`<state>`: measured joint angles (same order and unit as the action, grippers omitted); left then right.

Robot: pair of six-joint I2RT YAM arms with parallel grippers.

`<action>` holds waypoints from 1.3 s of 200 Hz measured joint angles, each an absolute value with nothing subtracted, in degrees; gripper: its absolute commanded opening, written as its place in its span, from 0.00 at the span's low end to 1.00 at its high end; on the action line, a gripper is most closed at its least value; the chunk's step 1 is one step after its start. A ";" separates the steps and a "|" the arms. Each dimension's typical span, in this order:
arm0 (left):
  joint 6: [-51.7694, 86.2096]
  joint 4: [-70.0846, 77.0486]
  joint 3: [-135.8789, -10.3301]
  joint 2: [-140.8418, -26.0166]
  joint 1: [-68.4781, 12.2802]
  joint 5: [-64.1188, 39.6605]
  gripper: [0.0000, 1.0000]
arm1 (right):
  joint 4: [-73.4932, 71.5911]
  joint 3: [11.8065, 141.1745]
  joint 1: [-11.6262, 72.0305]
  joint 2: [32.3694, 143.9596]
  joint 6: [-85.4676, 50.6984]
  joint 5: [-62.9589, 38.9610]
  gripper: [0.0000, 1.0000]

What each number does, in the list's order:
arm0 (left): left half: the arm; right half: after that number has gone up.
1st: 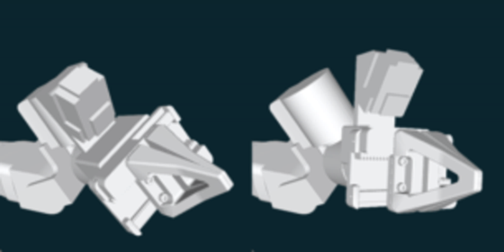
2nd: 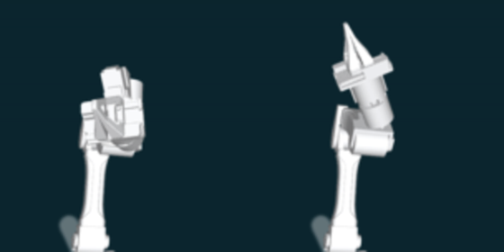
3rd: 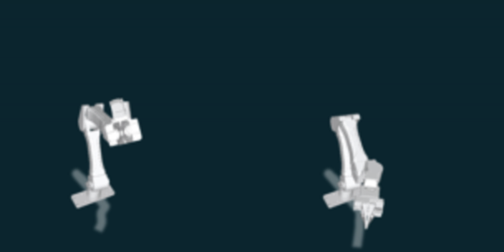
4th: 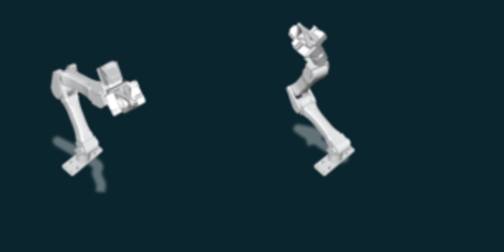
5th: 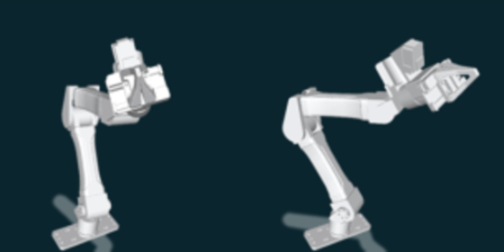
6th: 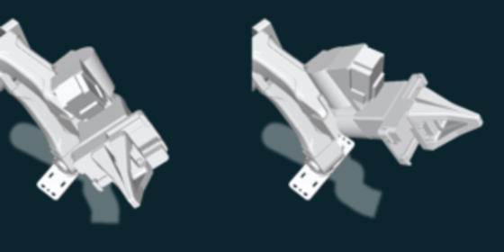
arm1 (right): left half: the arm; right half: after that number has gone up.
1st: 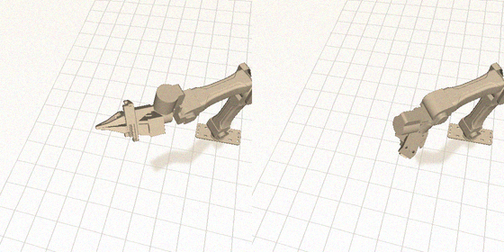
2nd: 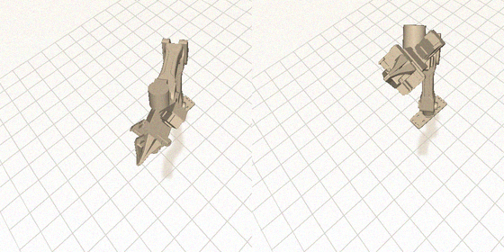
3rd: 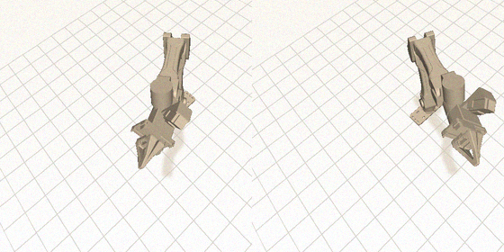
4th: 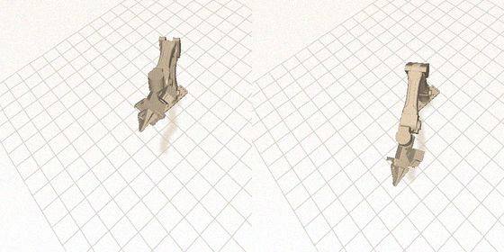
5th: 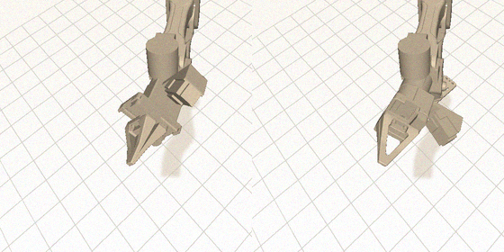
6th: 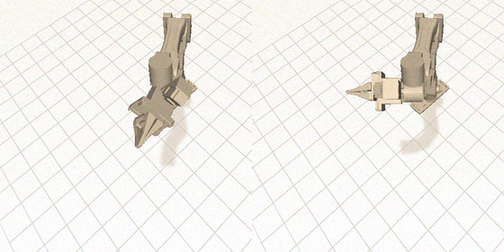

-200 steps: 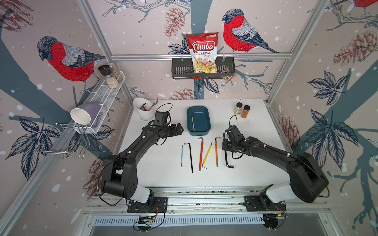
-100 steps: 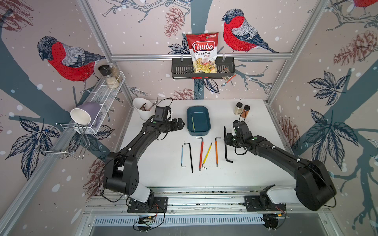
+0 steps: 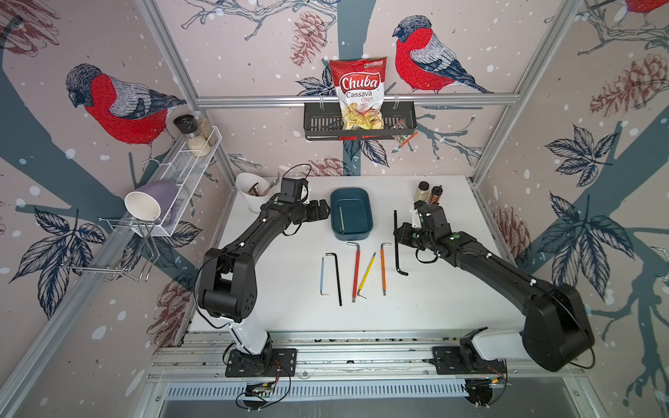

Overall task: Put the hex key on the desktop into the storage box
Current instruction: Place the Allen key in the storage box.

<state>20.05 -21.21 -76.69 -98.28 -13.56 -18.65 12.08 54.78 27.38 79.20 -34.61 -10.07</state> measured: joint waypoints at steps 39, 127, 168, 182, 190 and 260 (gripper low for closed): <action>20.14 -21.15 -76.44 -98.28 -13.56 -19.07 0.95 | 12.01 59.72 27.38 83.40 -34.59 -12.16 0.00; 22.04 -20.34 -75.57 -99.11 -13.56 -18.87 0.95 | 11.25 75.77 27.42 97.45 -34.68 -17.34 0.00; 21.80 -20.60 -75.83 -99.35 -13.54 -17.54 0.95 | 11.44 86.61 27.42 106.59 -34.68 -20.32 0.00; 21.47 -20.82 -76.12 -99.63 -13.54 -17.23 0.95 | 11.44 90.02 27.42 109.62 -34.72 -21.15 0.00; 21.39 -20.93 -76.12 -99.63 -13.54 -16.75 0.95 | 11.46 91.79 27.44 111.31 -34.83 -21.50 0.00; 21.15 -21.21 -76.09 -99.63 -13.54 -16.56 0.95 | 12.93 108.86 28.69 126.48 -36.21 -22.87 0.00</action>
<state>21.15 -21.21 -76.09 -99.63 -13.54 -16.56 12.93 108.86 28.69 126.48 -36.21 -22.87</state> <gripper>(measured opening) 0.954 0.131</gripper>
